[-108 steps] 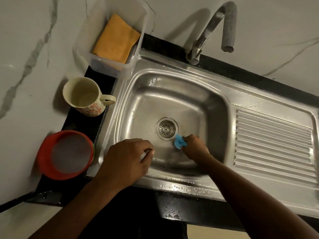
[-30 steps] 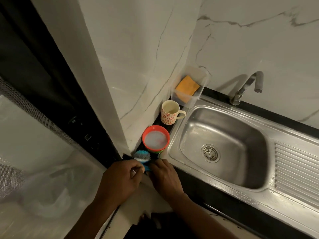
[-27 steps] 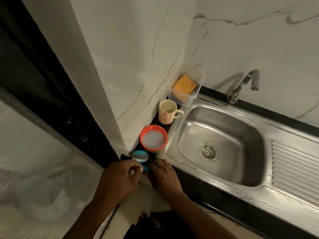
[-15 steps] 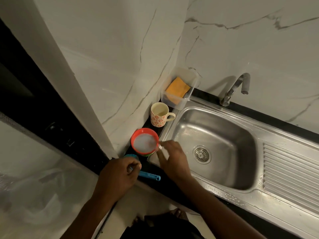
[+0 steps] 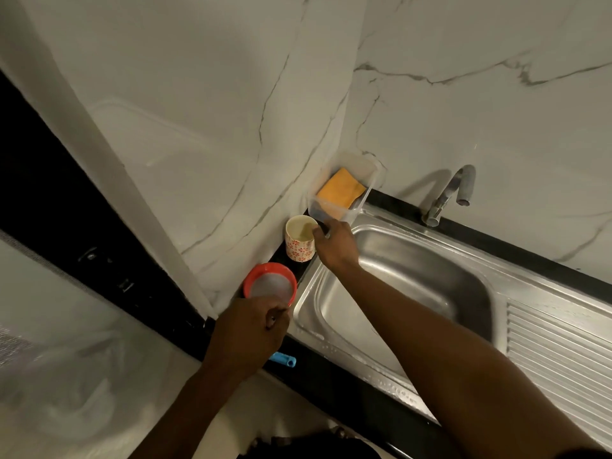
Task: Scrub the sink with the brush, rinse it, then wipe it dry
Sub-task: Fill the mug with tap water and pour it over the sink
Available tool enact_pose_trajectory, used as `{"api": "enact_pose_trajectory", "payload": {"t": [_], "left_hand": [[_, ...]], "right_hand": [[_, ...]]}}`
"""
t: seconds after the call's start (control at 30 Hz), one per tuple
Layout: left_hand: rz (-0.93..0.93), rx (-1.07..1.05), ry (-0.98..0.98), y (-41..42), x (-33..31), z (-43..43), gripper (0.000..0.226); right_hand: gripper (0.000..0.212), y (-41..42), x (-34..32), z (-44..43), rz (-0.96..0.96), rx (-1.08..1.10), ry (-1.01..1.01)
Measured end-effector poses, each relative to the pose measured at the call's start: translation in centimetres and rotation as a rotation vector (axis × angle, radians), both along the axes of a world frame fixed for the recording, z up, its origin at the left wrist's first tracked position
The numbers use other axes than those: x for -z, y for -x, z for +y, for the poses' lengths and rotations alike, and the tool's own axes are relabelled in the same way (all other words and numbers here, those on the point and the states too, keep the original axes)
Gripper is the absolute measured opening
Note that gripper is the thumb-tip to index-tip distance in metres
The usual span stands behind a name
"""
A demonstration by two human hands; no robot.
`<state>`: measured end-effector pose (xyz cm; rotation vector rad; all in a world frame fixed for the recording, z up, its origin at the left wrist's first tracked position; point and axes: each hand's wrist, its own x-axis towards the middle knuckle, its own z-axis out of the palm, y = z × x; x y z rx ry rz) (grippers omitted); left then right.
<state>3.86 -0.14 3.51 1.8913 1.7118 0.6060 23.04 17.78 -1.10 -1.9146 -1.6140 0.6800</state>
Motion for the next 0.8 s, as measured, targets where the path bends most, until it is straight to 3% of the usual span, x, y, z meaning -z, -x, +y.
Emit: {"api": "enact_pose_trajectory", "payload": {"t": [0.13,0.3,0.63,0.8], "left_hand": [[-0.029,-0.006,0.02,0.0,-0.1,0.0,0.019],[-0.026,-0.024,0.022,0.4,-0.4,0.0,0.017],[-0.015,0.062,-0.08,0.4,-1.4,1.1,0.016],[-0.073,0.188,-0.055,-1.5,-1.1,1.8,0.009]], "right_hand": [[0.049,0.2,-0.1,1.3,0.037,-0.076,0.156],[0.07,0.1,1.4,1.8,0.258,0.105,0.34],[0.032,-1.5,-0.4,-3.5,0.324,0.139,0.303],[0.04,-5.0,-2.0,-9.1,0.345,0.204,0.264]]}}
